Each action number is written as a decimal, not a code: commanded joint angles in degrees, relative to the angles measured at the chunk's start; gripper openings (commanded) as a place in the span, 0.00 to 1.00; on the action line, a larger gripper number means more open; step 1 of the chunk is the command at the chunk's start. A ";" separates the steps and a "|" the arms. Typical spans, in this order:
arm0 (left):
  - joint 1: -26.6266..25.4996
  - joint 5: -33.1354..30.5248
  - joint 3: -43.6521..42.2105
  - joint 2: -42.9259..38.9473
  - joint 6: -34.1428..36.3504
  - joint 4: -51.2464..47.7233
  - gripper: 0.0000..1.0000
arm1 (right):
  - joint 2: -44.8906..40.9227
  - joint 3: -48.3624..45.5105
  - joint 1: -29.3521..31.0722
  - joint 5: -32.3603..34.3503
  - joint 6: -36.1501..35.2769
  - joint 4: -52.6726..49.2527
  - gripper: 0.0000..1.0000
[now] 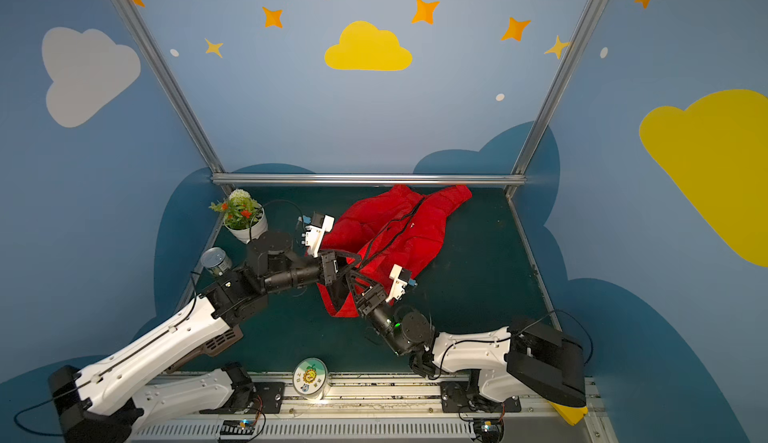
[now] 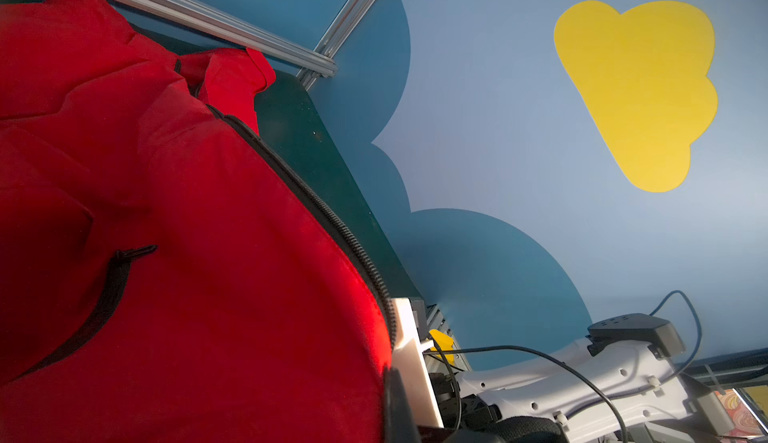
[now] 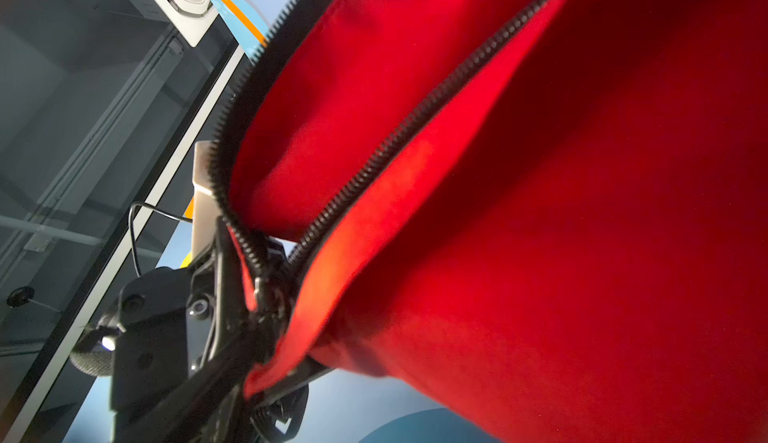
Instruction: Zip up the jacket
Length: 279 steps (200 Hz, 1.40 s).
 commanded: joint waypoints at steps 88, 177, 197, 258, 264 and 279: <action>0.54 0.81 -0.48 0.40 2.00 -1.86 0.03 | -4.70 0.05 3.12 0.72 -5.11 6.20 0.92; 0.50 1.44 -0.56 -0.32 0.50 -1.51 0.03 | -4.92 -1.79 0.96 2.33 -0.98 6.24 0.90; 0.48 1.19 -0.70 -0.52 0.57 -1.90 0.03 | -5.07 -2.34 0.76 3.16 -0.48 6.21 0.81; 0.48 0.41 -1.76 -1.75 0.25 -2.50 0.03 | -4.27 -2.81 0.64 4.32 0.88 6.19 0.51; 0.50 0.27 -1.85 -1.97 0.30 -2.67 0.03 | -4.15 -2.82 0.60 4.52 1.00 6.14 0.49; 0.56 0.20 -1.92 -2.17 0.33 -2.81 0.03 | -3.92 -3.07 0.54 4.96 2.15 5.65 0.46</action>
